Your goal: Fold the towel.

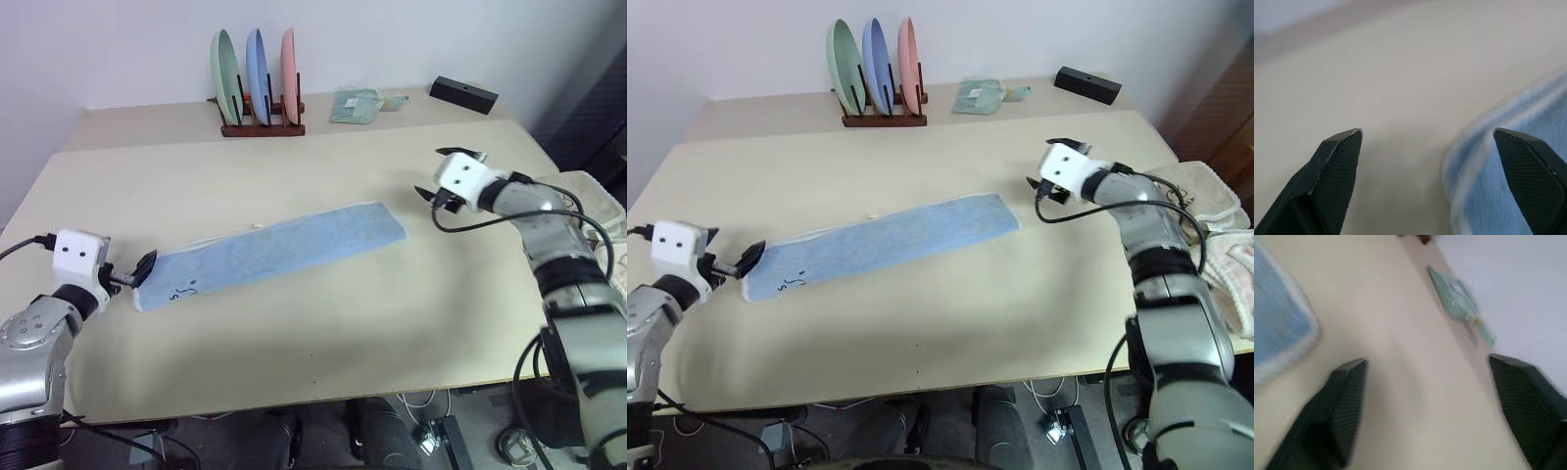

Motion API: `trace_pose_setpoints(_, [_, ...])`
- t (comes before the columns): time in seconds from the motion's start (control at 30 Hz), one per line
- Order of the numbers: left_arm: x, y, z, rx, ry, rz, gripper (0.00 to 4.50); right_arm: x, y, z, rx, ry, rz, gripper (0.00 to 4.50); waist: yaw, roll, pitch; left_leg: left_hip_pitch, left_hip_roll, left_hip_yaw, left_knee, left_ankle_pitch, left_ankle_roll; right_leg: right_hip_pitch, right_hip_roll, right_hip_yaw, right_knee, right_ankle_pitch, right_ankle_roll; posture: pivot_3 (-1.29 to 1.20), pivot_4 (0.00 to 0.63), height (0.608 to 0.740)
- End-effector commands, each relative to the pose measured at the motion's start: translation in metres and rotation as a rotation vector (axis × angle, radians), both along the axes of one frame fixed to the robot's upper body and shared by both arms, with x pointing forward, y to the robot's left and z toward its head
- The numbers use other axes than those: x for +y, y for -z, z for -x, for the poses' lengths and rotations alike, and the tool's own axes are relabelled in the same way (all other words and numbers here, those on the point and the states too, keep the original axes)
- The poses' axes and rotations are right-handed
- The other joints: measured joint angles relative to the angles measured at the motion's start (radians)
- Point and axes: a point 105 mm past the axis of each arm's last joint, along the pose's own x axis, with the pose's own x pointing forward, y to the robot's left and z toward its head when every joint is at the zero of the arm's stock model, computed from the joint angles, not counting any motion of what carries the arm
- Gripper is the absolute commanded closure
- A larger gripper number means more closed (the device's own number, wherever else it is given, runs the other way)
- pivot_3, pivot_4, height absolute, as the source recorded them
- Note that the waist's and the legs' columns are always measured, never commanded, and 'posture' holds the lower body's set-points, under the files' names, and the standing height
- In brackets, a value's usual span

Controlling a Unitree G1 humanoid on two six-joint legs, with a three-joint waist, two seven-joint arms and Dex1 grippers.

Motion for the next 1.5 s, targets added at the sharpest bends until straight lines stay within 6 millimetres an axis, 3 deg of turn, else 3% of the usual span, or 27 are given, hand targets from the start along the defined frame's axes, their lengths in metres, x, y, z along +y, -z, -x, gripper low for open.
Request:
trace_pose_setpoints(0.03, [-0.027,-0.025,-0.007,-0.078,0.108,-0.034,0.09,0.006,-0.019,0.026,0.090,0.017,-0.285,0.04,0.004,0.001,0.000,0.000,0.000,0.001,0.001,0.000,0.000,0.000,0.000,0.001,0.000,0.000,0.000,0.00,0.150,0.740])
trace_pose_setpoints(0.23, [-0.123,-0.022,-0.010,-0.043,0.522,-0.013,0.09,0.019,0.011,0.074,0.438,0.112,-0.802,0.04,0.015,0.001,-0.001,0.002,0.000,0.002,0.001,0.000,0.000,0.001,0.000,0.002,0.001,0.000,0.000,0.00,0.150,0.740])
trace_pose_setpoints(0.33, [-0.161,-0.019,-0.004,-0.032,0.690,0.012,0.09,0.032,0.023,0.090,0.554,0.139,-0.938,0.04,0.016,0.001,-0.001,0.001,0.000,0.001,0.001,0.000,0.000,0.001,0.000,0.002,0.001,0.000,0.000,0.00,0.150,0.740])
trace_pose_setpoints(0.43, [-0.194,-0.014,0.007,-0.005,0.853,0.052,0.09,0.049,0.034,0.095,0.627,0.167,-1.071,0.04,0.013,0.001,-0.001,0.001,0.000,0.002,0.001,0.000,0.000,0.001,0.000,0.002,0.001,0.000,0.000,0.00,0.150,0.740])
trace_pose_setpoints(0.53, [-0.213,-0.006,0.016,0.031,0.944,0.063,0.09,0.059,0.045,0.089,0.666,0.248,-1.154,0.04,0.012,0.001,-0.001,0.002,0.000,0.002,0.001,0.000,0.000,0.001,0.000,0.002,0.001,0.000,0.000,0.00,0.150,0.740])
trace_pose_setpoints(0.67, [-0.221,0.002,0.021,0.060,0.980,0.060,0.09,0.059,0.057,0.076,0.674,0.410,-1.222,0.04,0.013,0.001,-0.001,0.002,0.000,0.002,0.001,0.000,0.000,0.001,0.000,0.002,0.002,0.000,0.000,0.00,0.150,0.740])
trace_pose_setpoints(0.8, [-0.209,0.002,0.019,0.048,0.909,0.084,0.09,0.072,0.054,0.050,0.707,0.429,-1.372,0.04,0.009,0.002,-0.001,0.002,0.000,0.002,0.001,0.000,0.000,0.001,0.000,0.002,0.002,0.000,0.000,0.00,0.150,0.740])
trace_pose_setpoints(1.03, [-0.195,0.003,0.029,0.056,0.847,0.101,0.09,0.068,0.070,0.023,0.741,0.542,-1.444,0.04,0.003,0.001,-0.003,0.003,0.000,0.002,0.001,0.000,0.000,0.002,0.000,0.002,0.002,0.000,0.000,0.00,0.150,0.740])
trace_pose_setpoints(1.13, [-0.191,0.007,0.031,0.066,0.815,0.102,0.09,0.066,0.072,0.018,0.733,0.562,-1.443,0.84,0.003,0.000,-0.004,0.006,0.000,0.002,0.001,0.000,0.001,0.004,0.000,0.002,0.002,0.000,0.000,0.00,0.150,0.740])
trace_pose_setpoints(1.37, [-0.190,0.011,0.035,0.073,0.790,0.110,0.09,0.059,0.064,0.015,0.679,0.564,-1.467,4.38,-0.006,0.000,-0.004,0.006,0.000,0.002,0.000,0.000,0.001,0.004,0.000,0.002,0.002,0.000,0.000,0.00,0.150,0.740])
trace_pose_setpoints(1.5, [-0.191,0.011,0.033,0.072,0.794,0.114,0.09,0.045,0.056,0.020,0.614,0.575,-1.460,4.45,-0.004,0.001,-0.004,0.005,0.000,0.002,0.000,0.000,0.001,0.004,0.000,0.002,0.002,0.000,0.000,0.00,0.150,0.740])
